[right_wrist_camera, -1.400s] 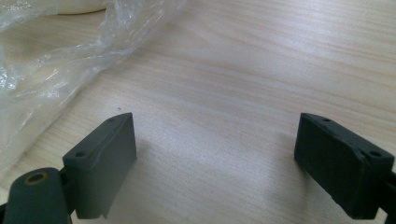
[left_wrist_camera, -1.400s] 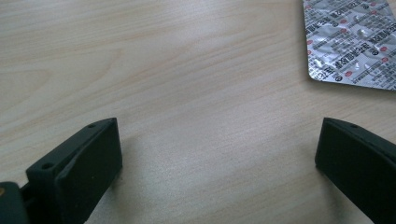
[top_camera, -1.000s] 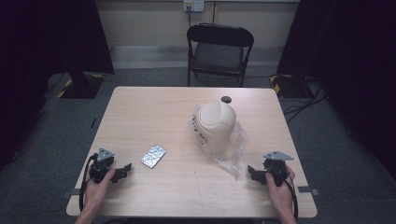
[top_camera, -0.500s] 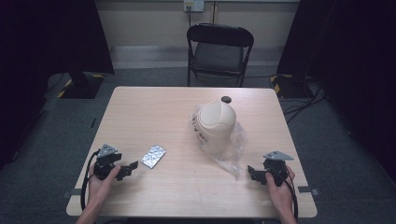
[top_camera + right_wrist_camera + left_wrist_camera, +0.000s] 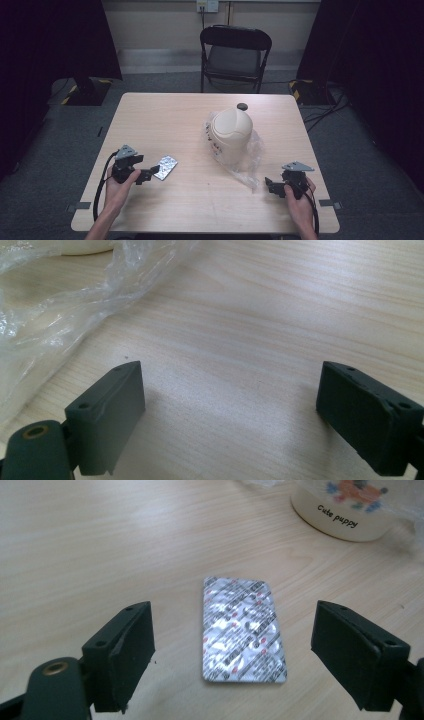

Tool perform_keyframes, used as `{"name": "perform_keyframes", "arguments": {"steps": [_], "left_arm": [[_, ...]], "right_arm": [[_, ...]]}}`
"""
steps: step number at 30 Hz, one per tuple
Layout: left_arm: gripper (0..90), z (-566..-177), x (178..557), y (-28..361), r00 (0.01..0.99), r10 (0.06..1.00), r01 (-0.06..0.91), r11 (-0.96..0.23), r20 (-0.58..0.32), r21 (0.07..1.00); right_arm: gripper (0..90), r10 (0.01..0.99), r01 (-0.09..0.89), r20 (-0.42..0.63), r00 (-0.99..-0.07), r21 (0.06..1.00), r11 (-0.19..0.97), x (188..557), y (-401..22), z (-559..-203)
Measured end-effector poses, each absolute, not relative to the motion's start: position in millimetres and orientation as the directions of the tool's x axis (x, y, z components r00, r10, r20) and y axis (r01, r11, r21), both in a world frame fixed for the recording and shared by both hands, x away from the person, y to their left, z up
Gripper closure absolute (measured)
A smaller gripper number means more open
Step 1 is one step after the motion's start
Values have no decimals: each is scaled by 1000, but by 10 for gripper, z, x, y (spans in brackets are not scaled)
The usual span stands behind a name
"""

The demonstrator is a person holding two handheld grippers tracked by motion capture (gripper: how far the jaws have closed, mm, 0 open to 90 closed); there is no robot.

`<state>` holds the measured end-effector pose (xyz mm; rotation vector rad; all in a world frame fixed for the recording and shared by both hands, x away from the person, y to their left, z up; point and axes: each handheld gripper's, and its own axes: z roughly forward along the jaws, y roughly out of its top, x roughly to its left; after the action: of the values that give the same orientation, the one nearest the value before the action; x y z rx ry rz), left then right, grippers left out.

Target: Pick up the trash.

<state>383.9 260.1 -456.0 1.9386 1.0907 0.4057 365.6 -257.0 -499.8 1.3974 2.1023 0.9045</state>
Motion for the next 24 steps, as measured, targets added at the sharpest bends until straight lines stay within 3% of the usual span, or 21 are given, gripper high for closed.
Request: {"name": "perform_keyframes", "arguments": {"steps": [9,24], "left_arm": [[170,-4359,4020,2315,635,757,493,-246,-152,835],[168,-3820,4466,1621,740,663,382,-274,-114,883]], "right_arm": [[110,925,625,-15,-381,733,269,3657,-2569,-4999],[110,924,625,-15,-381,733,269,3657,-2569,-4999]]}}
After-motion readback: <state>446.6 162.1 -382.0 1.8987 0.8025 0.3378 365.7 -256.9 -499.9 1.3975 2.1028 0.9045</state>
